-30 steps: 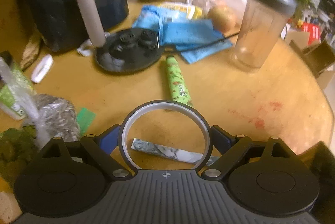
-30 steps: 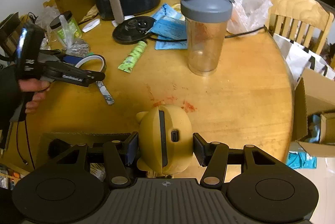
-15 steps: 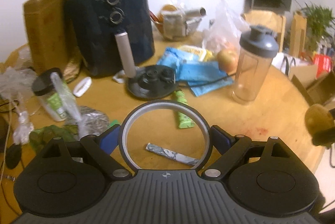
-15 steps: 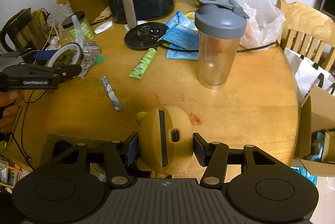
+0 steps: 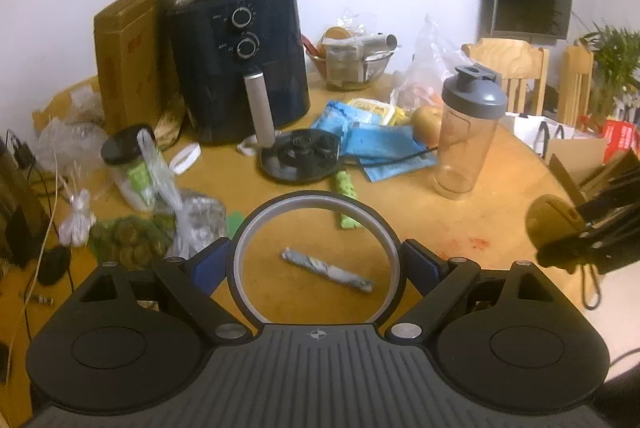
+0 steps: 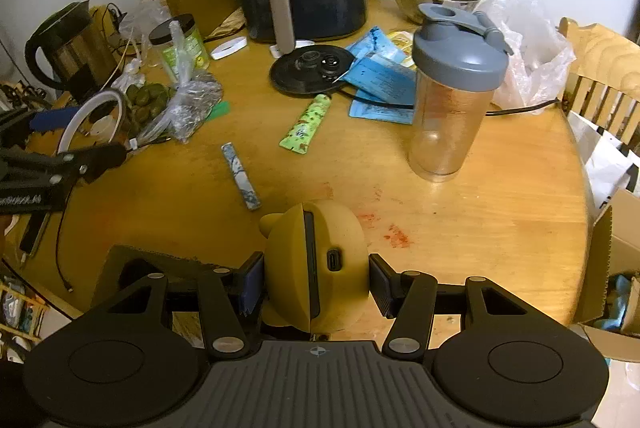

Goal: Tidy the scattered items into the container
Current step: 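Carry the tape roll with the left tool and pig case with the right tool to the box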

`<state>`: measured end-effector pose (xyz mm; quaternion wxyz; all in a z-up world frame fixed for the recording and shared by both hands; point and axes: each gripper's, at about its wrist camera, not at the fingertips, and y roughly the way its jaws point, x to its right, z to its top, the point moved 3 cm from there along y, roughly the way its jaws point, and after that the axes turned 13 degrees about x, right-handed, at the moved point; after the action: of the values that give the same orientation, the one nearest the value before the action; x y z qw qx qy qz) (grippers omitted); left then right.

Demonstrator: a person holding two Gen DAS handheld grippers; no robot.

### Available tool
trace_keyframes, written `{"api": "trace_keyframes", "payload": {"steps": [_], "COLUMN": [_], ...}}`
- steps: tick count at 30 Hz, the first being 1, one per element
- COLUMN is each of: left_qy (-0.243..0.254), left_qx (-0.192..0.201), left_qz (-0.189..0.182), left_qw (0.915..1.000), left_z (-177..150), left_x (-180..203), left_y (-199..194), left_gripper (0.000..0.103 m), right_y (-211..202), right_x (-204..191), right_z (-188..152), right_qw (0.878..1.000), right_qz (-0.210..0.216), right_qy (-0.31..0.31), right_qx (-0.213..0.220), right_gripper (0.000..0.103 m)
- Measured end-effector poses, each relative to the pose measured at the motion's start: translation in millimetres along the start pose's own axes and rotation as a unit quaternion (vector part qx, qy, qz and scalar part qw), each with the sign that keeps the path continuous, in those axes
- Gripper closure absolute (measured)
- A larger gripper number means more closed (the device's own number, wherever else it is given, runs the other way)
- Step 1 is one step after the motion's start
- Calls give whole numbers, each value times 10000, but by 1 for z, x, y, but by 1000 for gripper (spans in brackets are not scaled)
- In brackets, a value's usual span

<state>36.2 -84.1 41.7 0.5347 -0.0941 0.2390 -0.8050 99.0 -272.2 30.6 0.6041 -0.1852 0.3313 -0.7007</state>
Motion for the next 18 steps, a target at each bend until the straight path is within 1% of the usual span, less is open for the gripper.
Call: {"api": "trace_keyframes", "payload": {"steps": [5,10,18], "left_qy": [-305,-565,-970], "left_qx": [-204,-437,-850], "left_qz": [58,16,21], "left_qw": [9993,9974,9916], "left_z": [-10,-27,-56], "left_x": [1,9,25], "left_y": [-13,-22,-26], "left_gripper": [12,12,11], "right_y": [0,1,1], "right_x": [-5,-9,-11], "right_z": [1,0,-8], "right_qw": [9999,9998,9991], "right_qz": [95,173,301], "right_qy": [-58,-133,-279], "right_qx": [13,21,-131], "right_gripper": [46,46,46]}}
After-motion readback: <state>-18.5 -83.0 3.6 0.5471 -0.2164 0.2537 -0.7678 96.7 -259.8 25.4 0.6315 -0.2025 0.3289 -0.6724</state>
